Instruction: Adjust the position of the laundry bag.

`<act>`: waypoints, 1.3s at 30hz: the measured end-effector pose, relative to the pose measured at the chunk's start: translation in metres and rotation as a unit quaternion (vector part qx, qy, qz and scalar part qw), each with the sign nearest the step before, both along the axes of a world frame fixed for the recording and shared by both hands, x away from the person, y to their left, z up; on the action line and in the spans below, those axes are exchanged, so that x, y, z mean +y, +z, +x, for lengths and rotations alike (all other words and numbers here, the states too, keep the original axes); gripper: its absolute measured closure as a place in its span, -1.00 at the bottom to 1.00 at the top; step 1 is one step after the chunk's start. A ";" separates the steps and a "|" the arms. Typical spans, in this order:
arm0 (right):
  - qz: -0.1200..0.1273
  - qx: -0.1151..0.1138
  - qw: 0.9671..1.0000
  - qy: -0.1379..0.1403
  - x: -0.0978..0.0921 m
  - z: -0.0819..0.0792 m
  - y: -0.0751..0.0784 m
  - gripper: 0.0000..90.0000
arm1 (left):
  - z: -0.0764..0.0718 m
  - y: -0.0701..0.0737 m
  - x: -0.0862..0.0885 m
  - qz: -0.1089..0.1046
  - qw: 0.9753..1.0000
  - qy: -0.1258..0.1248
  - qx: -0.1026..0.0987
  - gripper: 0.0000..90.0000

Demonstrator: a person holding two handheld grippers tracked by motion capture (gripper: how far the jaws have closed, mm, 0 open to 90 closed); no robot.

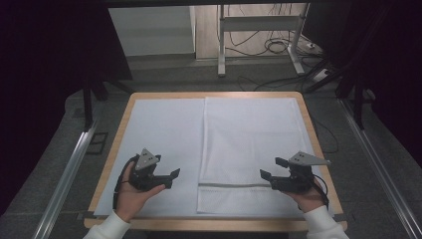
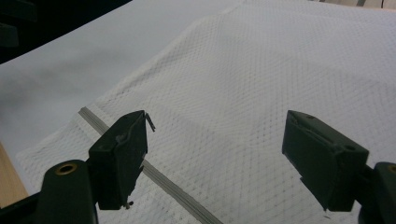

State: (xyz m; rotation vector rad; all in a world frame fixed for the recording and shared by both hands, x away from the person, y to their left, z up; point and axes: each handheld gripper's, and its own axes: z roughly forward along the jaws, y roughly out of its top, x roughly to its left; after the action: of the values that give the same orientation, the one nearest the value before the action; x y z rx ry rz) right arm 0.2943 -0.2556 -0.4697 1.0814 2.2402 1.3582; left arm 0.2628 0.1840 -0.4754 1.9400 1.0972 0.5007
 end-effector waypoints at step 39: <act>-0.037 -0.003 0.999 -0.005 0.006 -0.003 -0.006 -0.48 | 0.011 0.006 -0.008 -0.031 0.999 -0.017 0.039 -0.49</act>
State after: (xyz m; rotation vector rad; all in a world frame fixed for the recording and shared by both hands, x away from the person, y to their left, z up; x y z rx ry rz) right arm 0.2918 -0.2497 -0.4755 1.0603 2.2598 1.2634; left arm 0.2734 0.1757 -0.4697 1.9345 1.1138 0.3700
